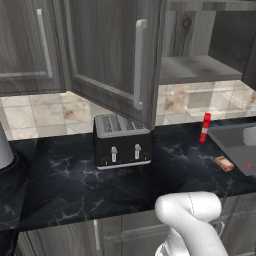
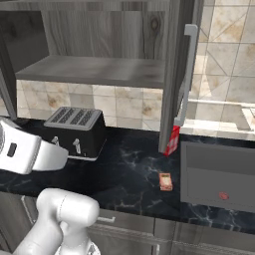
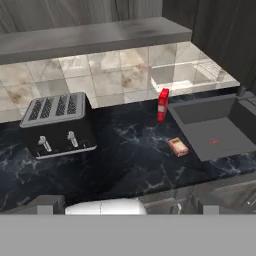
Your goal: Open the cabinet. Pick the bar soap and place it next to the sink. Then close the cabinet.
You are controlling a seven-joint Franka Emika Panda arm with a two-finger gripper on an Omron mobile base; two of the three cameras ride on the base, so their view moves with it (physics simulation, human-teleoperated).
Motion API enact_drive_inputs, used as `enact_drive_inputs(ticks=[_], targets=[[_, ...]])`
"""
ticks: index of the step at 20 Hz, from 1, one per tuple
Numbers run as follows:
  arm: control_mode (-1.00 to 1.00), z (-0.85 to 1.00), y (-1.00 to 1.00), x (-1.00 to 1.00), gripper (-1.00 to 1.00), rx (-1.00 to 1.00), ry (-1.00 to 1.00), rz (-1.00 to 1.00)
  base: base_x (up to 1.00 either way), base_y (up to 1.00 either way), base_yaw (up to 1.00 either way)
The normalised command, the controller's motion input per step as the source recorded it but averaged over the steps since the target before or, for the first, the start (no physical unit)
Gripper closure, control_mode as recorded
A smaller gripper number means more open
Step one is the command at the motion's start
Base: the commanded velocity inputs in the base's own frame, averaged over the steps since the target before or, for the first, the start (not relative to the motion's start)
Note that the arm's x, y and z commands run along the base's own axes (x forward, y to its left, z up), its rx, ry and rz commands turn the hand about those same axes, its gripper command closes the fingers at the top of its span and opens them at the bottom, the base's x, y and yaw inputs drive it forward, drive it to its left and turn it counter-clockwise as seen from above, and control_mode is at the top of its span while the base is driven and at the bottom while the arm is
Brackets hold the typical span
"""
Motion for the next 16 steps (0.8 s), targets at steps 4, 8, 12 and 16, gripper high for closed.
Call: enact_drive_inputs(ticks=[4,8,12,16], targets=[[-1.0,0.2,0.33,-0.12,-1.0,-0.02,-0.18,0.0,0.0,0.0,0.0],[-1.0,0.03,0.43,0.0,-1.0,-0.01,-0.21,0.0,0.0,0.0,0.0],[-1.0,0.02,0.46,0.0,-1.0,0.0,-0.25,0.0,0.0,0.0,0.0],[-1.0,0.12,0.24,-0.07,-1.0,0.0,-0.24,0.0,0.0,0.0,0.0]])
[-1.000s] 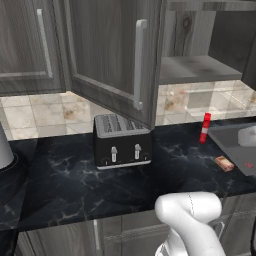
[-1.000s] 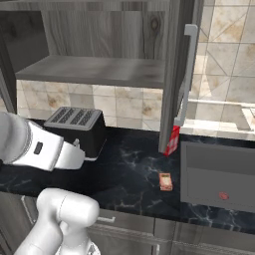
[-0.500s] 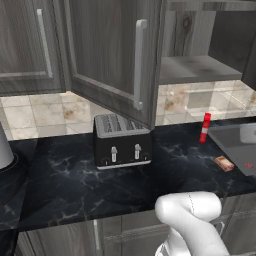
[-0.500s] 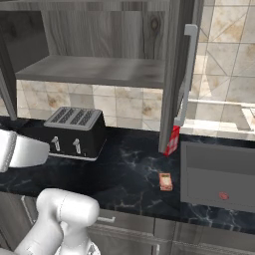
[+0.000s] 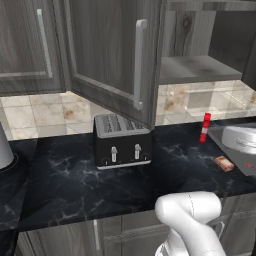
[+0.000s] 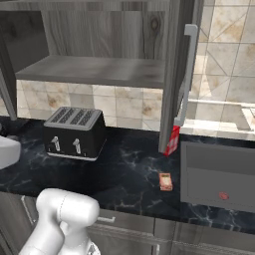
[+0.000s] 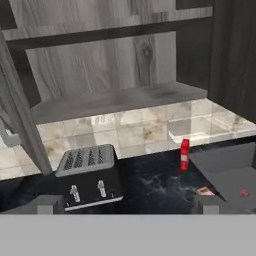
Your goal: Open the cabinet. Pick the bar soap and place it next to the sink. Then close the cabinet.
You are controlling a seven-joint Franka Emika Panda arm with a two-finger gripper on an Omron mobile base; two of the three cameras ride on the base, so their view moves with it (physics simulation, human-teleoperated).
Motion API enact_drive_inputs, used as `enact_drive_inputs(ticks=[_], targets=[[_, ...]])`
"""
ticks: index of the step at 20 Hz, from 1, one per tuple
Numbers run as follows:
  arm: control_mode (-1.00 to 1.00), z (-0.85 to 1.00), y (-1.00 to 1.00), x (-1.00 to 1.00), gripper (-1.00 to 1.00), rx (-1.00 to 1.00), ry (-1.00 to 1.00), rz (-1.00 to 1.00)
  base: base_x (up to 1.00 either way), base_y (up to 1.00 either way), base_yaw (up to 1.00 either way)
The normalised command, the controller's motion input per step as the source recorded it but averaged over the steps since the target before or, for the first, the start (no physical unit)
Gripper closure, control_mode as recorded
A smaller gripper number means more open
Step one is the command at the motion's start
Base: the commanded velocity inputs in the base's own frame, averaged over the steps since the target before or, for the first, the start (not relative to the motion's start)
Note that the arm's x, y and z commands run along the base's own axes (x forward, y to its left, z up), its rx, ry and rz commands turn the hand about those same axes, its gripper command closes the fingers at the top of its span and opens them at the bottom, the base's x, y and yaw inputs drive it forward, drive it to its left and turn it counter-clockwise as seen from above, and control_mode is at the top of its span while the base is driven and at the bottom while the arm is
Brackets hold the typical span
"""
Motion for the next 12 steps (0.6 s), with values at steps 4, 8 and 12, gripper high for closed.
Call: enact_drive_inputs(ticks=[4,8,12], targets=[[-1.0,0.42,0.09,-0.49,-1.0,0.0,-0.16,0.0,0.0,0.0,0.0],[-1.0,0.46,0.2,-0.6,-1.0,-0.01,-0.13,0.0,0.0,0.0,0.0],[-1.0,0.32,0.23,-0.28,-1.0,0.0,-0.13,0.0,0.0,0.0,0.0]])
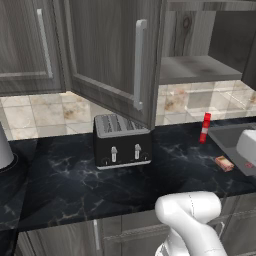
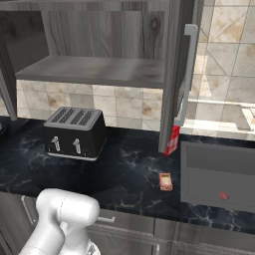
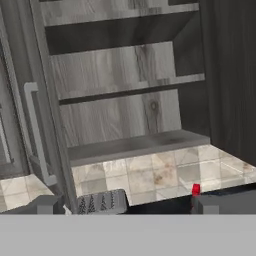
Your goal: Open the cabinet. Pick the bar soap and place it next to the sink. Then close the cabinet.
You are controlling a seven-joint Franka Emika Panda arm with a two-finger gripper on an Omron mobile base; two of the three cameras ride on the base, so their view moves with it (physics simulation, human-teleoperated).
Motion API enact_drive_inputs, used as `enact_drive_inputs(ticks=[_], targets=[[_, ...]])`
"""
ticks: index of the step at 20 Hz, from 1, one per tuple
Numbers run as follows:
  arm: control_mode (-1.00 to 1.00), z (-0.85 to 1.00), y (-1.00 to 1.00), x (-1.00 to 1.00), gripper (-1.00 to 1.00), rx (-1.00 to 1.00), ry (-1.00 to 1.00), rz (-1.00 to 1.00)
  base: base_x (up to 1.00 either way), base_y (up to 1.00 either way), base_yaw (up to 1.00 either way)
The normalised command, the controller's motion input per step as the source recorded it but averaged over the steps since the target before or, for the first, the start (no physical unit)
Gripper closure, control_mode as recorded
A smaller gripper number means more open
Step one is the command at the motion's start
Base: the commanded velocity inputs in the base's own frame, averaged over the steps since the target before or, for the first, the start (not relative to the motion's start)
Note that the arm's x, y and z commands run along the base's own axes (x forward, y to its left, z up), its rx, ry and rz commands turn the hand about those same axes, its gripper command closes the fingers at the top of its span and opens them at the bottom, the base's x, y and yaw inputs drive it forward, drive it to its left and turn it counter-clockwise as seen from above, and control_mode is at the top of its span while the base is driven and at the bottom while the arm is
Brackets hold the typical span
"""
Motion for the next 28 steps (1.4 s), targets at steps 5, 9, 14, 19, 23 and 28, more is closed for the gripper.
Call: enact_drive_inputs(ticks=[5,9,14,19,23,28], targets=[[-1.0,0.16,0.42,-0.17,-1.0,-0.02,-0.07,0.0,0.0,0.0,0.0],[-1.0,0.0,0.57,0.08,-1.0,-0.02,-0.02,0.0,0.0,0.0,0.0],[-1.0,-0.16,0.54,0.42,-1.0,-0.02,0.0,-0.02,0.0,0.0,0.0],[-1.0,-0.12,0.62,0.65,-1.0,-0.04,0.0,-0.02,0.0,0.0,0.0],[-1.0,-0.26,0.55,0.76,-1.0,-0.03,-0.02,-0.02,0.0,0.0,0.0],[-1.0,-0.34,0.44,0.82,-1.0,-0.05,-0.07,-0.05,0.0,0.0,0.0]])
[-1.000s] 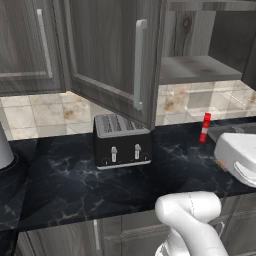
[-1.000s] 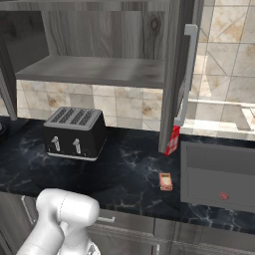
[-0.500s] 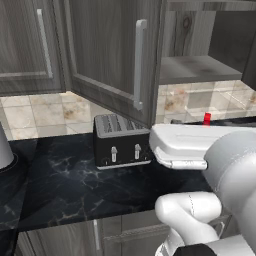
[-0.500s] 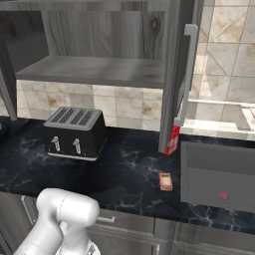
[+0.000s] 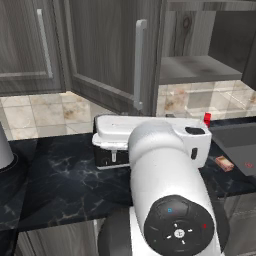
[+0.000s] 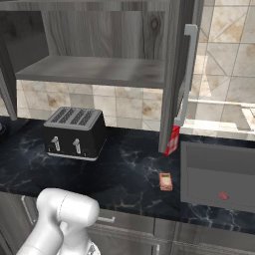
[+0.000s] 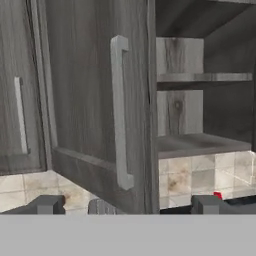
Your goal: Open the cabinet. Pick the bar soap and place it next to the sink. Then close the cabinet.
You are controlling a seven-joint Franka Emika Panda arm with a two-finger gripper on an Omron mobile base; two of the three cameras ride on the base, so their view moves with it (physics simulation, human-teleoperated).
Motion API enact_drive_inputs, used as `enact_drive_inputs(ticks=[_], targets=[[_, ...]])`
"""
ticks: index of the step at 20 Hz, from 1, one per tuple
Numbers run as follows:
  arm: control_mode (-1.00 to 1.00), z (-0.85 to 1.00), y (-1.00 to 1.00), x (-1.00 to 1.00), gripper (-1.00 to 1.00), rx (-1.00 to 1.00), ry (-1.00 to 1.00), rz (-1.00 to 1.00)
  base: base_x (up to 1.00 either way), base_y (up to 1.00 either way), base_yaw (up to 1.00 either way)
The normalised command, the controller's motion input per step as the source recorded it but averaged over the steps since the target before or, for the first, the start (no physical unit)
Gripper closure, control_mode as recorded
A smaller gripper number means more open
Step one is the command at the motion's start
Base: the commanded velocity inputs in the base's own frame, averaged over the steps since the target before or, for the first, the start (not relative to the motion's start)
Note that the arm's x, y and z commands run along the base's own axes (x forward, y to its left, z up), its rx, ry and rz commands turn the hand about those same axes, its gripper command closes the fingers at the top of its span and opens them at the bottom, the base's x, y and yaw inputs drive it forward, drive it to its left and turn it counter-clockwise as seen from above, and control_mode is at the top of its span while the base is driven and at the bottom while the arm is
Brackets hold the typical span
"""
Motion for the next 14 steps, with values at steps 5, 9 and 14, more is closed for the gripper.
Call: enact_drive_inputs(ticks=[5,9,14], targets=[[-1.0,-0.3,0.31,0.74,-1.0,-0.07,-0.12,-0.06,0.0,0.0,0.0],[-1.0,0.0,0.38,0.39,-1.0,-0.06,-0.12,-0.04,0.0,0.0,0.0],[-1.0,0.01,0.29,0.03,-1.0,-0.04,-0.1,-0.09,0.0,0.0,0.0]])
